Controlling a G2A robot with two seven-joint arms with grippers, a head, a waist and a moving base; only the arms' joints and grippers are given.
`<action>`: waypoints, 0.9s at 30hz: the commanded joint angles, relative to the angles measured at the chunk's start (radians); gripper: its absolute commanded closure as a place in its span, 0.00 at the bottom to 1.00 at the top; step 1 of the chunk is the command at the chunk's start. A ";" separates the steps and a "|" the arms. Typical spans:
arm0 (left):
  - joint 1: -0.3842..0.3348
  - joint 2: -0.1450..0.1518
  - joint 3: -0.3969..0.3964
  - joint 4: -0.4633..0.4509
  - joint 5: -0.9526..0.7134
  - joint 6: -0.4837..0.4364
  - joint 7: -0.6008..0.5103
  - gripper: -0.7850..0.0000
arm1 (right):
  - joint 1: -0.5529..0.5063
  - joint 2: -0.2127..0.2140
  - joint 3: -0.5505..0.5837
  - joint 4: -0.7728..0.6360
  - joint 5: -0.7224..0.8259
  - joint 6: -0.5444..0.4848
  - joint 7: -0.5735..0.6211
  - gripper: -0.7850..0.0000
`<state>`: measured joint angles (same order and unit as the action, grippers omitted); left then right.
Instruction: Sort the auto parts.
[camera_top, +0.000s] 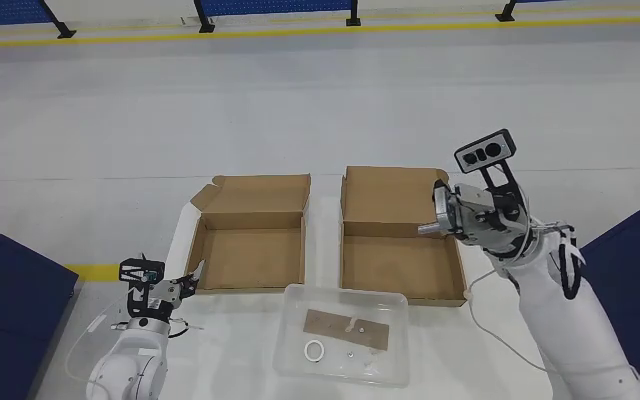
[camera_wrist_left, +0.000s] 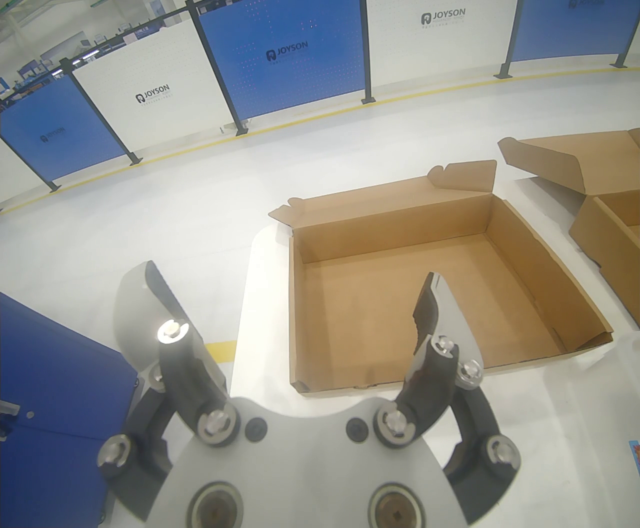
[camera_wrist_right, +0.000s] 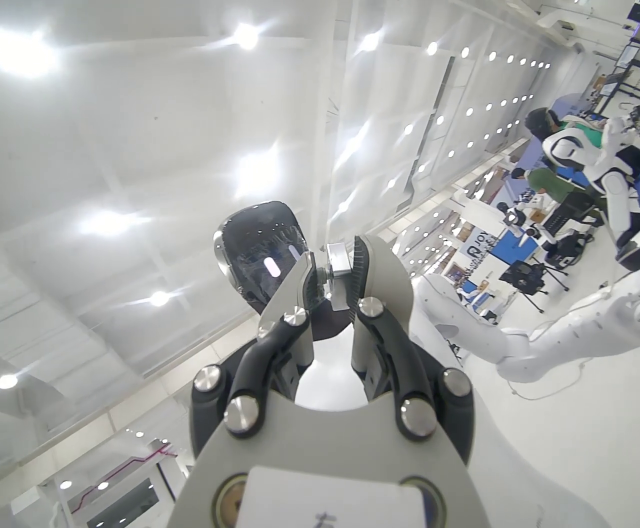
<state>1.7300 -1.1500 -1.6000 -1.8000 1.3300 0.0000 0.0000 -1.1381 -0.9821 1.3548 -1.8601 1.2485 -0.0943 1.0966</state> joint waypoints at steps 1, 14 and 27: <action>0.000 0.000 0.000 0.000 0.000 0.000 0.000 0.00 | -0.005 -0.002 0.005 -0.004 -0.006 -0.004 -0.001 1.00; 0.000 0.000 0.000 0.000 0.000 0.000 0.000 0.00 | -0.009 -0.005 0.013 -0.010 -0.006 -0.001 0.003 1.00; 0.000 0.000 0.000 0.000 0.000 0.000 0.000 0.00 | -0.049 0.003 0.094 0.017 -0.157 0.016 0.016 1.00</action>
<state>1.7300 -1.1500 -1.6000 -1.8000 1.3300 0.0000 0.0000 -1.1824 -0.9808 1.4368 -1.8489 1.1112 -0.0819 1.1051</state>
